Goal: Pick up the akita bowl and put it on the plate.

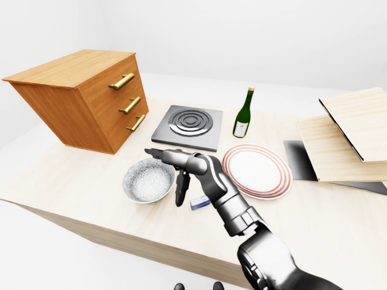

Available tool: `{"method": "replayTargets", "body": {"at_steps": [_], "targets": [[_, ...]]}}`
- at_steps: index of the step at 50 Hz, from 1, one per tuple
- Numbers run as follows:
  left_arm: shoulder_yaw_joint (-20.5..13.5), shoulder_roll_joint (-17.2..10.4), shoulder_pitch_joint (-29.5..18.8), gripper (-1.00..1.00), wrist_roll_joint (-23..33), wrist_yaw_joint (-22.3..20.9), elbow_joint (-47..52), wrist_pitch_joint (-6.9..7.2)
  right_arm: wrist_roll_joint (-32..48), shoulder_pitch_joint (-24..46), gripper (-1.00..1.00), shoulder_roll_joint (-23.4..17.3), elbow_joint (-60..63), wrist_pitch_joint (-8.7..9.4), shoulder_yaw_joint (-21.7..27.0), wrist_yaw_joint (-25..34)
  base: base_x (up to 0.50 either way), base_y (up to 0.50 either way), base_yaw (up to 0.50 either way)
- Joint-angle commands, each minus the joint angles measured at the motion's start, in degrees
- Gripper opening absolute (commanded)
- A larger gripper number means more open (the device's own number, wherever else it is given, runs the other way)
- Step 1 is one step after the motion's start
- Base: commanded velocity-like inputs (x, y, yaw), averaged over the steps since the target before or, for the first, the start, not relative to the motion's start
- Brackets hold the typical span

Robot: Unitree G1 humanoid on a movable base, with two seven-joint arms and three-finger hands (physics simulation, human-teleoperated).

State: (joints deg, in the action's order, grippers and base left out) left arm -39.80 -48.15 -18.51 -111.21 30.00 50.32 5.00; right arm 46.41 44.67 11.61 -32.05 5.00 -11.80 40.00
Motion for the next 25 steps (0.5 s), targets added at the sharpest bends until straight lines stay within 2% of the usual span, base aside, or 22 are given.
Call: {"method": "replayTargets", "body": {"at_steps": [1, 11, 20, 25], "targets": [[0.4, 0.3, 0.0, 1.00, 0.4, 0.0, -0.1, 0.00, 2.5, 2.1, 1.00, 1.1, -3.0, 0.00, -0.2, 0.0, 0.00, 0.00, 0.00], [-0.1, 0.2, 0.2, 1.00, 0.0, 0.0, 0.2, 0.00, 5.7, 2.0, 1.00, 0.7, -2.9, 0.00, -0.9, 0.0, 0.00, 0.00, 0.00], [0.2, 0.4, 0.3, 1.00, 0.2, 0.0, 0.2, 0.00, 8.2, 3.9, 1.00, 2.7, -6.7, 0.00, -0.5, 0.0, 0.00, 0.00, 0.00], [0.0, 0.1, 0.1, 1.00, -0.3, 0.0, 0.0, 0.00, 9.1, 4.2, 1.00, 2.2, -6.7, 0.00, -0.6, 0.0, 0.00, 0.00, 0.00]]}}
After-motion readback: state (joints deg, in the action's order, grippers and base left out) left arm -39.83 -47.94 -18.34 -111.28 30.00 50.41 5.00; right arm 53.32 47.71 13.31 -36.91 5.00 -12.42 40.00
